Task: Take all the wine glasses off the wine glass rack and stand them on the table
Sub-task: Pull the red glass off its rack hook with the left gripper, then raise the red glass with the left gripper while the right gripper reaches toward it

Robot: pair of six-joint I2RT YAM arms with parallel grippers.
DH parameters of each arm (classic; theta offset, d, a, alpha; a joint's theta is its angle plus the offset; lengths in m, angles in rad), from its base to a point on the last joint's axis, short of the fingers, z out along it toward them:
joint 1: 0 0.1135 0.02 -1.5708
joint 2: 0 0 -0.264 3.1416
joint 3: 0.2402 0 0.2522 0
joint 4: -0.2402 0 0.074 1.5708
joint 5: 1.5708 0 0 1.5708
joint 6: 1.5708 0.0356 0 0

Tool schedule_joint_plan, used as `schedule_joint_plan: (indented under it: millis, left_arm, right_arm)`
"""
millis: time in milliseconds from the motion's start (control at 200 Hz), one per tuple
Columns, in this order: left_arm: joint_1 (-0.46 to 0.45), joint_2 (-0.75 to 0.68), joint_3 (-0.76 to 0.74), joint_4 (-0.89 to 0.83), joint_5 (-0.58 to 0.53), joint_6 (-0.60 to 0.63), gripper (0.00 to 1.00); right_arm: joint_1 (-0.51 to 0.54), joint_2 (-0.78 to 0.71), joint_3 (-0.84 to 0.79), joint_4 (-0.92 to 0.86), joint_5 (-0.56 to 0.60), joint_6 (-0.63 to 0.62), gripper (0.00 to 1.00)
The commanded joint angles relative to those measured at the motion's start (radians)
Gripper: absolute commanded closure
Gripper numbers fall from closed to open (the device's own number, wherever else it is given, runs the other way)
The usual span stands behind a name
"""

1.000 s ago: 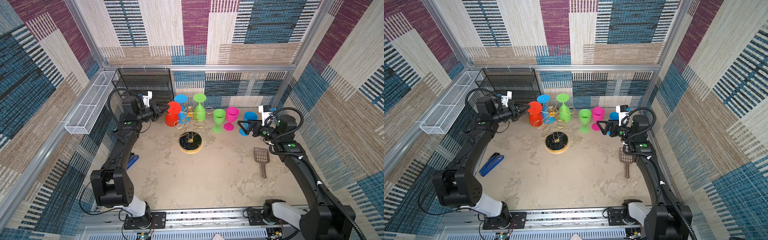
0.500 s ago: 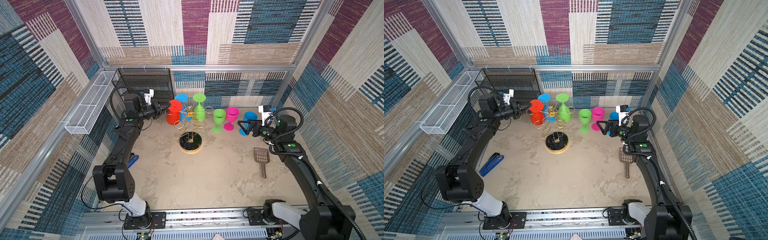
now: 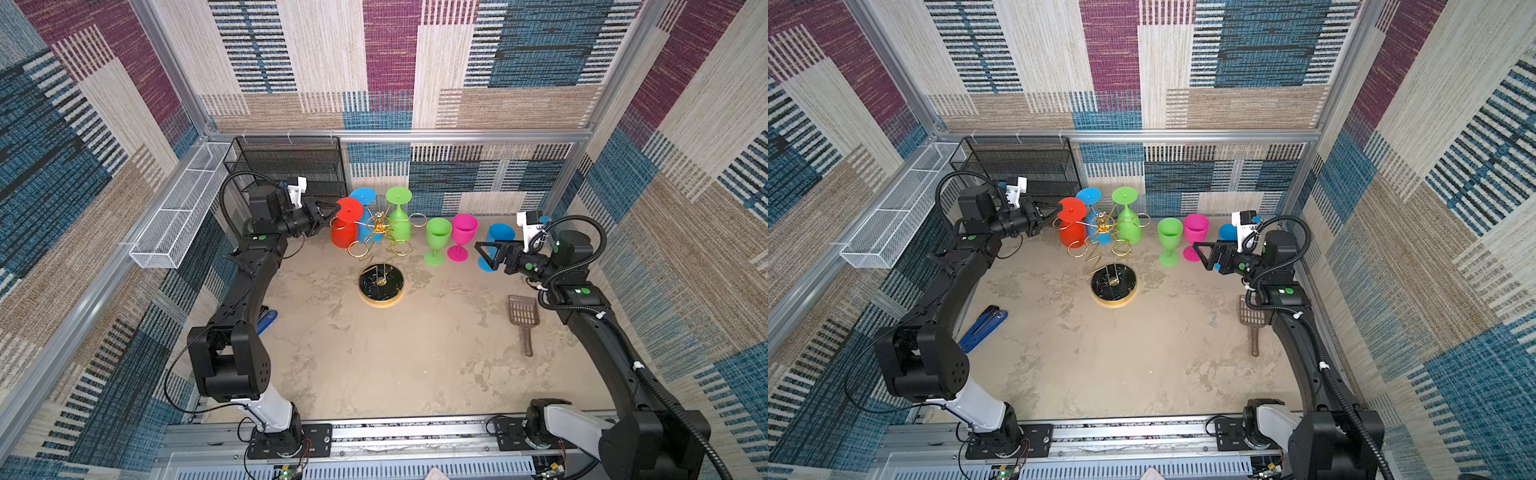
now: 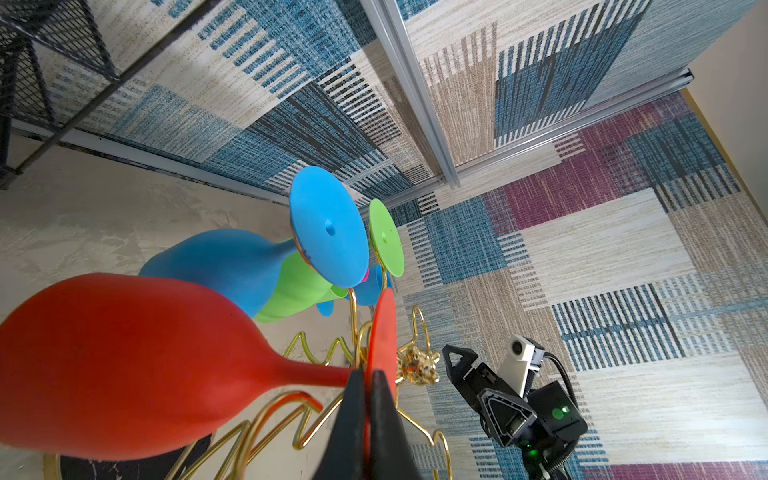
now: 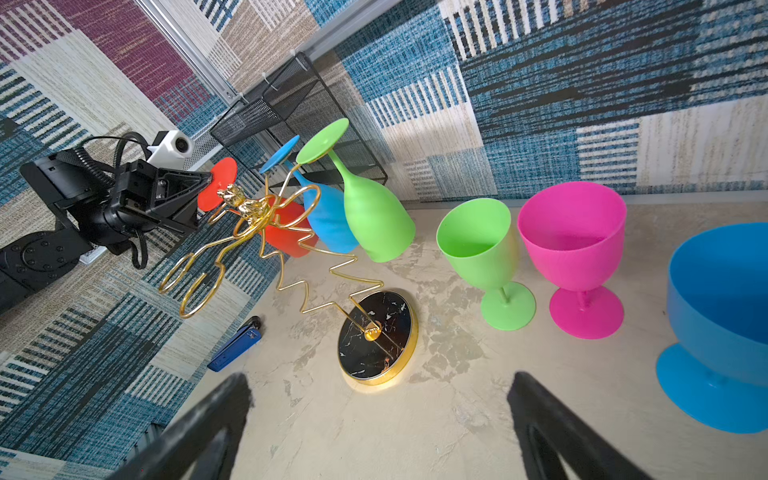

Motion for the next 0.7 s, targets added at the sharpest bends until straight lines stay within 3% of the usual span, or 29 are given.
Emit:
schedule_joint_plan:
  millis: [0, 476, 696]
  left_arm:
    - [0.016, -0.008, 0.008, 0.014, -0.015, 0.018, 1.0]
    - [0.14, -0.142, -0.057, 0.061, 0.014, -0.016, 1.0]
    - [0.206, -0.242, -0.062, 0.167, 0.087, -0.137, 1.0]
  right_arm:
    - [0.0, -0.008, -0.003, 0.025, -0.004, -0.006, 0.01]
    - [0.0, -0.016, 0.015, 0.021, 0.022, -0.023, 0.01]
    - [0.001, -0.023, 0.04, 0.056, 0.009, -0.051, 0.01]
